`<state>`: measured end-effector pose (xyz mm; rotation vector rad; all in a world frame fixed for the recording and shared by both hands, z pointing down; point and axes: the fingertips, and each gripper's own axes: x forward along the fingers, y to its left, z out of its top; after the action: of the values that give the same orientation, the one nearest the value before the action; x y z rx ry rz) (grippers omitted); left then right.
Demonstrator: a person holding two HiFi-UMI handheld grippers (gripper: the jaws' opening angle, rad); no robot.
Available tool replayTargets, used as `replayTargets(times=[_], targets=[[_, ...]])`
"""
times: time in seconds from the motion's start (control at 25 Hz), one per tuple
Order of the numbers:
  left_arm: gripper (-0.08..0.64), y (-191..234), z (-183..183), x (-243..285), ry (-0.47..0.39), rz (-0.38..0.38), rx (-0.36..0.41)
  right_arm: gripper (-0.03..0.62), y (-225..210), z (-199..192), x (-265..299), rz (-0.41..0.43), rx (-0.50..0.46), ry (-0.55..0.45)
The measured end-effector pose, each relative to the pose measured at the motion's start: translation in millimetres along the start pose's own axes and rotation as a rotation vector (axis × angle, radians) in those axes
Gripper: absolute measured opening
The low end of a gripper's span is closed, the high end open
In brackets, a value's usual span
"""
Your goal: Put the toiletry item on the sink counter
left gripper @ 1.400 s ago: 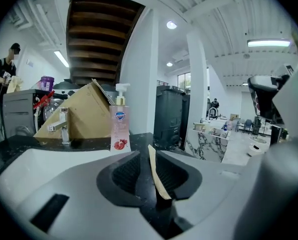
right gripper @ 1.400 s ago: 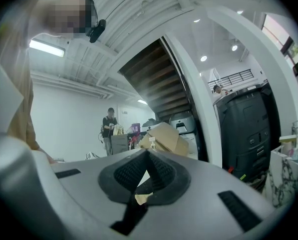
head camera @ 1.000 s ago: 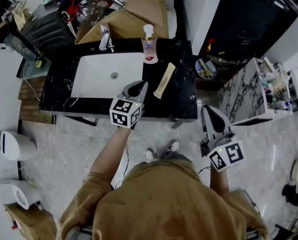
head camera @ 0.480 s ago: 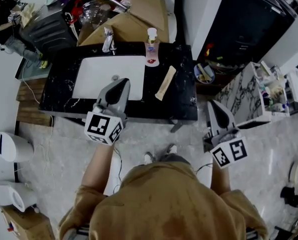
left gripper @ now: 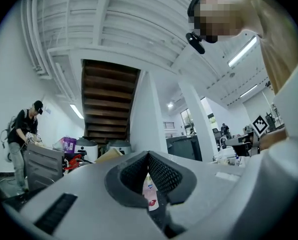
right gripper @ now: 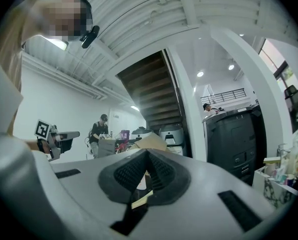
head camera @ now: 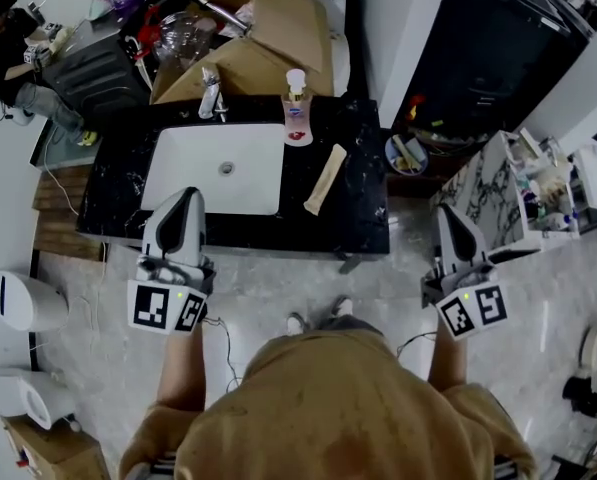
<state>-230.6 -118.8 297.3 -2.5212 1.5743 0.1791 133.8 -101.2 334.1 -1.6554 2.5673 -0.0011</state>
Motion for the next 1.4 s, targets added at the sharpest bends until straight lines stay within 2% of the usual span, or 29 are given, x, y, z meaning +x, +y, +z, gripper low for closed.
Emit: replayTargets(times=[0.28, 0.52, 0.92, 1.4], targets=[[0.005, -4, -5, -13, -0.008, 0.107, -0.008, 0.005, -29, 2, 5, 0.0, 0.007, 0.012], [0.005, -28, -26, 1, 0.019, 0.097, -0.035, 0.004, -34, 2, 20, 0.051, -0.003, 0.019], [0.005, -37, -20, 12, -0.007, 0.115, -0.024, 0.004, -26, 1, 45, 0.141, -0.006, 0.011], [0.005, -39, -25, 20, 0.004, 0.128, -0.024, 0.004, -26, -9, 57, 0.177, 0.011, 0.019]])
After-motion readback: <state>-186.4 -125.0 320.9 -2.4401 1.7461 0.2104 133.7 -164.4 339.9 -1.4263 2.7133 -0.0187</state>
